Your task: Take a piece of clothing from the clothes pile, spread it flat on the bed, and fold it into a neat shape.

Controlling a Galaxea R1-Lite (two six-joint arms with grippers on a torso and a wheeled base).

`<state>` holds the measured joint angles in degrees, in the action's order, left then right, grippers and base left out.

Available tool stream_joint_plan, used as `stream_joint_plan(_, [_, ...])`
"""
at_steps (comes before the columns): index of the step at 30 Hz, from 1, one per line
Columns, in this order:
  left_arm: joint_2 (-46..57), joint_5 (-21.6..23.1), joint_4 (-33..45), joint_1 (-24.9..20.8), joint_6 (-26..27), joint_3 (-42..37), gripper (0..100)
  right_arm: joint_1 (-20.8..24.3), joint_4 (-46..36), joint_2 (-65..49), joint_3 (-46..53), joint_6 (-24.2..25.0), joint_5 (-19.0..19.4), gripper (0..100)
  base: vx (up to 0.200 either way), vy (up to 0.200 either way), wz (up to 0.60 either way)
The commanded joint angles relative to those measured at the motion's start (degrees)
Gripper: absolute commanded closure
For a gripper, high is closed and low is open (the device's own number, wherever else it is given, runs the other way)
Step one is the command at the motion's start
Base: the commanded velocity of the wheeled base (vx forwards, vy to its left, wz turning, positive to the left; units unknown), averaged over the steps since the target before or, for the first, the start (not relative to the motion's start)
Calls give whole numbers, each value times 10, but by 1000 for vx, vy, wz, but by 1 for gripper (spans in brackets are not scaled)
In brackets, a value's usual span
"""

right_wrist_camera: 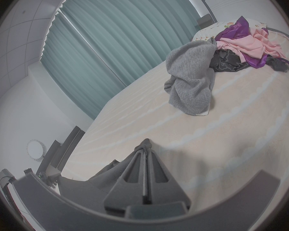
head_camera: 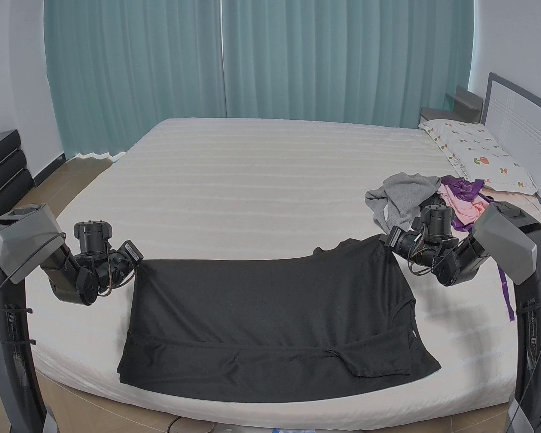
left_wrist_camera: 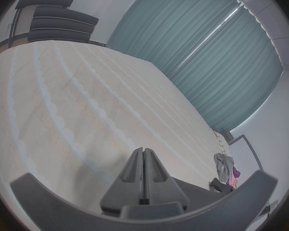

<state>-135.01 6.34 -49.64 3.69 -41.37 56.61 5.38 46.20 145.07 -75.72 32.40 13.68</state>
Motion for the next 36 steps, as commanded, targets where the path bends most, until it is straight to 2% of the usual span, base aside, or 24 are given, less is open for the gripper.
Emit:
stream_joint_plan(1, [1, 0, 0, 1, 0, 0, 100, 2, 3, -1, 3, 3, -1, 100, 0, 0, 0])
stream_joint_plan(6, [3, 0, 3, 1, 0, -5, 100, 2, 3, -3, 22, 6, 0, 100, 0, 0, 0])
stream_joint_plan(11, [31, 11, -1, 2, 2, -44, 100, -14, 3, -21, 51, 7, 12, 100, 0, 0, 0])
stream_joint_plan(16, [51, 14, -1, 2, 2, -64, 100, -22, 4, -58, 102, 19, 43, 100, 0, 0, 0])
stream_joint_plan(18, [55, 15, -4, 2, 2, -85, 100, -25, 13, -76, 140, 21, 63, 100, 0, 0, 0])
stream_joint_plan(25, [78, 15, -27, 13, 3, -128, 100, -26, 57, -109, 217, 23, 65, 100, 0, 0, 0])
stream_joint_plan(31, [97, 26, -27, 15, 6, -162, 100, -26, 83, -132, 279, 21, 86, 100, 0, 0, 0])
stream_joint_plan(36, [101, 28, -28, 13, 27, -200, 100, -26, 112, -142, 335, 16, 89, 100, 0, 0, 0])
